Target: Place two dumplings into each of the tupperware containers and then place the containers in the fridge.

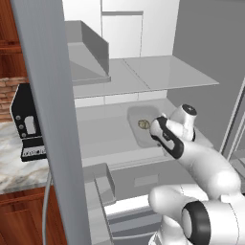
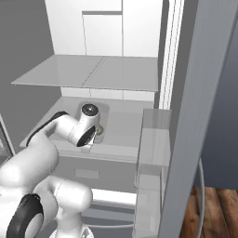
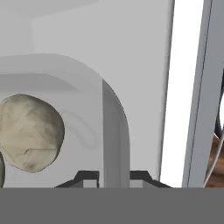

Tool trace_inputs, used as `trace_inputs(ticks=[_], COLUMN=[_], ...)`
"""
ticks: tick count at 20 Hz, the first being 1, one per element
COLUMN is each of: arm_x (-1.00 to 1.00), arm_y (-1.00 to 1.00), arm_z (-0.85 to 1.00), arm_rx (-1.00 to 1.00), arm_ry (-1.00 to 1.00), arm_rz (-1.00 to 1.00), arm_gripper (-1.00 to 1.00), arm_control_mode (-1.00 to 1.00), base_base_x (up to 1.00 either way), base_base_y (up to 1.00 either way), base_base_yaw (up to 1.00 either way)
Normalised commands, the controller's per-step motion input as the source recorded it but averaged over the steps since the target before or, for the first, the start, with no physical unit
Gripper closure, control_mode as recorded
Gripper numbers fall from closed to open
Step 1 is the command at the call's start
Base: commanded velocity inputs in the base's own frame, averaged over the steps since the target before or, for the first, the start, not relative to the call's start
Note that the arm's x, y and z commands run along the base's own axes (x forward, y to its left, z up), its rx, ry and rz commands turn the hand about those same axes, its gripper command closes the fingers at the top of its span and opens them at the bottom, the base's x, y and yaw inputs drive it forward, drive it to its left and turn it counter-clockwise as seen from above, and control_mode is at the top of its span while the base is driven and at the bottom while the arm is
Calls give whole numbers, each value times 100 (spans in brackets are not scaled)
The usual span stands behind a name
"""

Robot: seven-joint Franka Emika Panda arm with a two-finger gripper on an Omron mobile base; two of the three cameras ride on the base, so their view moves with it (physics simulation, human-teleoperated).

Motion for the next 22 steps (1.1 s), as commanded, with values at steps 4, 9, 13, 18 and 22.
trace_inputs(ticks=[4,9,13,18,22], arm_x=[27,18,26,11,0], arm_y=[0,0,0,0,0], arm_z=[-47,-16,0,0,0], arm_rx=[0,0,0,0,0], arm_ry=[-1,-1,-3,0,0], arm_rz=[0,0,0,0,0], arm_gripper=[100,100,100,100,-100], arm_control_mode=[-100,-100,-100,-100,-100], base_base_x=[0,0,0,0,0], base_base_y=[0,0,0,0,0], base_base_yaw=[0,0,0,0,0])
